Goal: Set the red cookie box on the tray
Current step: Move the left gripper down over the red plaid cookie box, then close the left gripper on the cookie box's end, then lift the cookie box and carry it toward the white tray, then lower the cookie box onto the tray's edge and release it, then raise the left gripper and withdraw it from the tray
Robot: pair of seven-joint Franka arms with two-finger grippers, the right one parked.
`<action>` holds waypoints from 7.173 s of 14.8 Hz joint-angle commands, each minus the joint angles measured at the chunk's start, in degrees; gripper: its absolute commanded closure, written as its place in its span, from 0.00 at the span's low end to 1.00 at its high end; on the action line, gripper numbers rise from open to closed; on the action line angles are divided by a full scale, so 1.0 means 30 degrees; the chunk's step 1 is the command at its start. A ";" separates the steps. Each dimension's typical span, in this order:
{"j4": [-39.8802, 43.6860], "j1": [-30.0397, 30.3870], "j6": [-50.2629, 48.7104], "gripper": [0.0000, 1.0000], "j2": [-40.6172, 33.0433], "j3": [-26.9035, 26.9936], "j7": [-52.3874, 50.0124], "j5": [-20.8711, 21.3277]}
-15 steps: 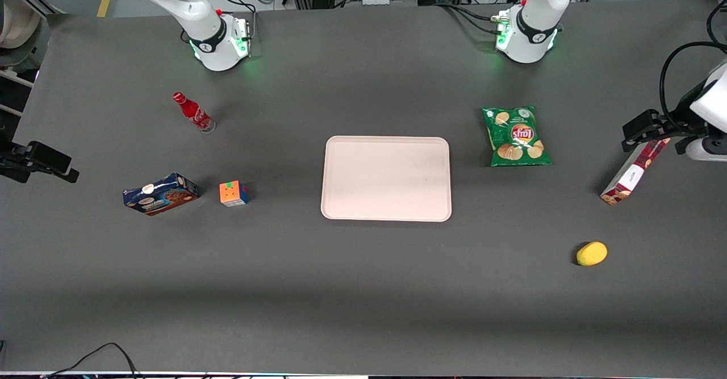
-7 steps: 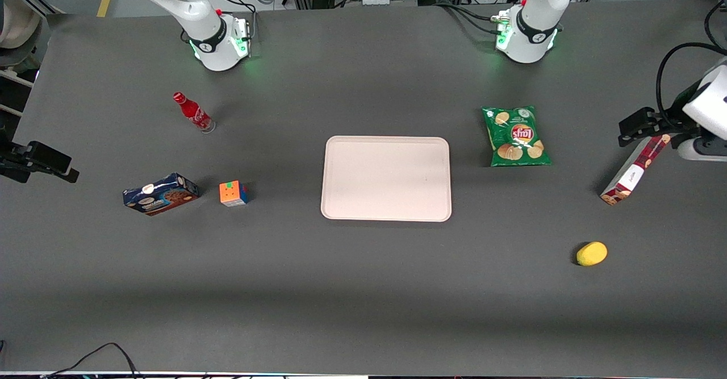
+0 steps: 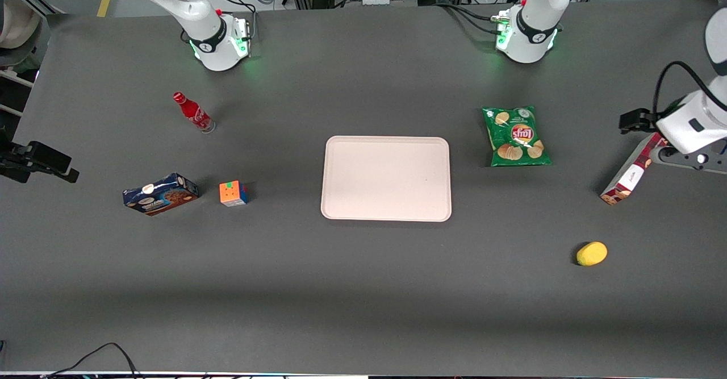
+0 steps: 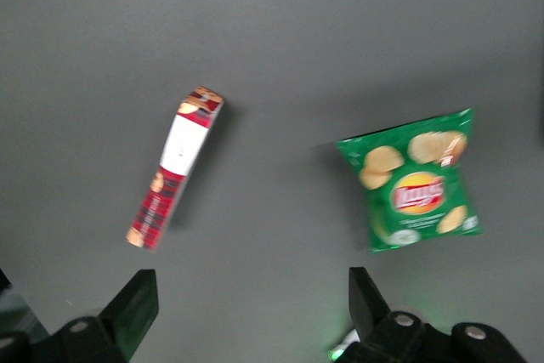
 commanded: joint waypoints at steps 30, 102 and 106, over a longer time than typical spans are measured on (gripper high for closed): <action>-1.0517 0.3767 1.9303 0.39 0.4824 0.2812 1.8340 -0.3527; -0.3925 -0.1478 1.6344 0.62 0.8634 -1.0755 -2.0244 0.2972; -0.3925 -0.1449 1.6286 0.00 0.8342 -1.0784 -2.0567 0.2972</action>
